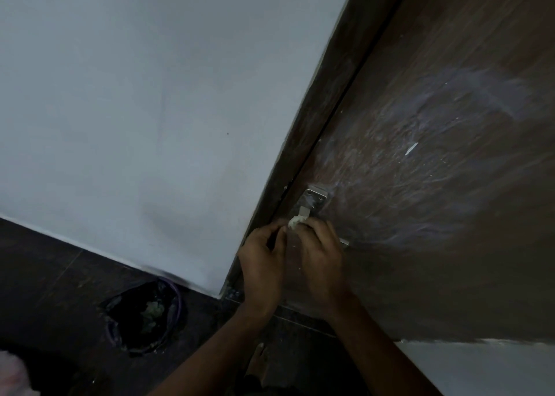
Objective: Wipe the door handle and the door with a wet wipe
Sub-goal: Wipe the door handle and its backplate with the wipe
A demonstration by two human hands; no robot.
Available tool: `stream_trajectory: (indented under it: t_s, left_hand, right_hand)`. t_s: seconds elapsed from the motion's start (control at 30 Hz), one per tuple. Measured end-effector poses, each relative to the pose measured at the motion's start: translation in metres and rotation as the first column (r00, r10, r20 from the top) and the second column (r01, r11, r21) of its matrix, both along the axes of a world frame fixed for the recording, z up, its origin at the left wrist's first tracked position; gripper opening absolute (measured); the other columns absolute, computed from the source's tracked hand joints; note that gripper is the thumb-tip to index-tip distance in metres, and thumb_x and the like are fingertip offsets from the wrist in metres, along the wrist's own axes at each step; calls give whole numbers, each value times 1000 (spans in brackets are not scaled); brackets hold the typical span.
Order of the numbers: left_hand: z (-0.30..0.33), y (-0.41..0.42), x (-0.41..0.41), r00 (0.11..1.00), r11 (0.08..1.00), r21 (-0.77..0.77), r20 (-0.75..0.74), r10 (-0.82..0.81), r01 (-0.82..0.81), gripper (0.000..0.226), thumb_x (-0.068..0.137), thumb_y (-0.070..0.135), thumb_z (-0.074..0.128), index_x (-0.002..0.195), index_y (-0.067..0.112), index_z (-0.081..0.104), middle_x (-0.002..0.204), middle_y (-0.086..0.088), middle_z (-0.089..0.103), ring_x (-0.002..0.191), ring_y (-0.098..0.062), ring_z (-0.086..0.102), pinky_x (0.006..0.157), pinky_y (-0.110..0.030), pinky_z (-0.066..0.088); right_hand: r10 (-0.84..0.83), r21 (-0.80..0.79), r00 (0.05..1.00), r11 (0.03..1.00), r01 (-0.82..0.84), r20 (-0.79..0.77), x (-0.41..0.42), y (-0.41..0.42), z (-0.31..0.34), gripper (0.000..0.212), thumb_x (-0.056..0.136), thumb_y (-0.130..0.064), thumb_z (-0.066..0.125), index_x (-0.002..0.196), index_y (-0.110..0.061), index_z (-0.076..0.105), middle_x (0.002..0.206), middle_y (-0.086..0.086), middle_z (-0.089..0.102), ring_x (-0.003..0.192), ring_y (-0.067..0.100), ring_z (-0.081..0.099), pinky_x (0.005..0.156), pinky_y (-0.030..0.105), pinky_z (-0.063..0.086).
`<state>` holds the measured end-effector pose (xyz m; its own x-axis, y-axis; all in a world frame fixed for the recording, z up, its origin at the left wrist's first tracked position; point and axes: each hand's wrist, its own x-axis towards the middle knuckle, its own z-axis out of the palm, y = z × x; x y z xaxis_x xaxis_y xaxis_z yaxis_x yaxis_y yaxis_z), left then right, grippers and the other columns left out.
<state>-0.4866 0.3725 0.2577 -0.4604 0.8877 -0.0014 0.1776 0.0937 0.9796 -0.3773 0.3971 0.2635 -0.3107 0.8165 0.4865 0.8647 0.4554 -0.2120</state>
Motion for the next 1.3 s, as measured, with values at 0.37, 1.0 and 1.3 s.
stream_trajectory:
  t_s: [0.37, 1.0, 1.3]
  left_hand:
    - [-1, 1, 1, 1000, 1000, -16, 7, 18, -18, 20, 88, 24, 72, 107, 27, 74, 98, 15, 71, 89, 8, 63, 78, 0, 43]
    - [-8, 8, 4, 998, 1000, 8, -62, -24, 24, 13, 79, 24, 80, 92, 28, 79, 85, 21, 73, 84, 12, 65, 75, 4, 40]
    - [-10, 11, -2, 999, 1000, 19, -51, -15, 16, 16, 80, 21, 79, 94, 30, 79, 84, 24, 70, 83, 5, 66, 81, -16, 53]
  right_hand:
    - [62, 11, 996, 998, -62, 61, -2, 8, -7, 11, 92, -7, 68, 101, -2, 72, 106, 12, 69, 97, 24, 65, 80, 36, 57]
    - [-129, 47, 986, 990, 135, -106, 12, 0, -9, 13, 83, 1, 75, 95, -4, 72, 99, 11, 68, 91, 25, 62, 76, 36, 56]
    - [-157, 29, 979, 986, 162, -132, 25, -2, -12, 16, 78, 1, 79, 92, -4, 72, 97, 12, 69, 90, 27, 63, 75, 38, 55]
